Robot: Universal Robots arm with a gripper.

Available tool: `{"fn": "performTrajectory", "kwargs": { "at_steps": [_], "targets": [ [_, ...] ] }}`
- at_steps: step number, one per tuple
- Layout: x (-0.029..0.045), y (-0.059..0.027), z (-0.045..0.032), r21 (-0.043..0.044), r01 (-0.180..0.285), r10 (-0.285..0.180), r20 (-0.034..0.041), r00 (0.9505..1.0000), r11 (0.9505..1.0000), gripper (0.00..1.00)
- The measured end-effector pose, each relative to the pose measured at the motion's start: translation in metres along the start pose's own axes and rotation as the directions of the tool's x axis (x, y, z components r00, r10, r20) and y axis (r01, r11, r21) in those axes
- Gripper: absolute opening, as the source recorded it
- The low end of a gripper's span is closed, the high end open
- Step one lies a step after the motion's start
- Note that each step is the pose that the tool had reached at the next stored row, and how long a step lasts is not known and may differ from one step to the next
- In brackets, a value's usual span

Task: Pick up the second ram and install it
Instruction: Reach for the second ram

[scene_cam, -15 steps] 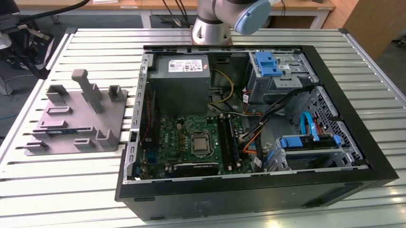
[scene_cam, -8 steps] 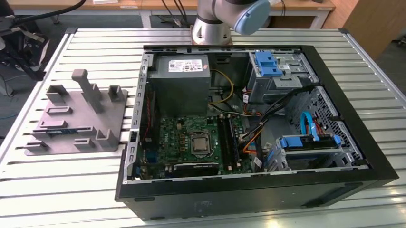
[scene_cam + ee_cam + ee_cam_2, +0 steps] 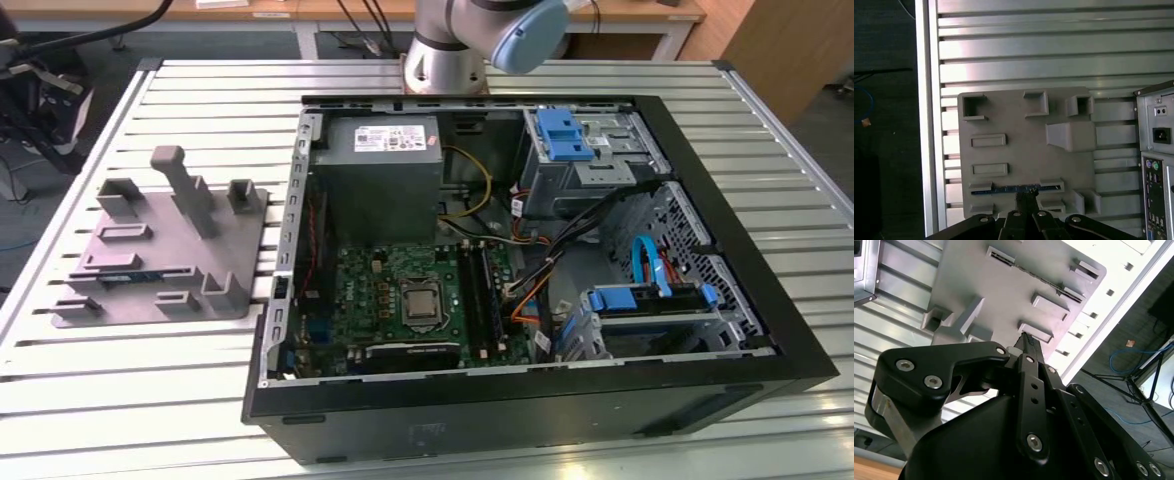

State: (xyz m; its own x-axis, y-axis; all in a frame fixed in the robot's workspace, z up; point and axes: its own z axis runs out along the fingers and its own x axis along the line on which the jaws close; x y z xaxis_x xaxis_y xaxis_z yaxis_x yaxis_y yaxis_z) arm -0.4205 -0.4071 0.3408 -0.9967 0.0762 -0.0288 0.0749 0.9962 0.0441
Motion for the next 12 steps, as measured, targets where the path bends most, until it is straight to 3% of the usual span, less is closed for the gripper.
{"fn": "performTrajectory", "kwargs": {
  "at_steps": [12],
  "targets": [
    [0.0143, -0.0041, 0.0076, 0.0003, 0.000, 0.000, -0.0001, 1.0000, 1.0000, 0.10]
  ]
}}
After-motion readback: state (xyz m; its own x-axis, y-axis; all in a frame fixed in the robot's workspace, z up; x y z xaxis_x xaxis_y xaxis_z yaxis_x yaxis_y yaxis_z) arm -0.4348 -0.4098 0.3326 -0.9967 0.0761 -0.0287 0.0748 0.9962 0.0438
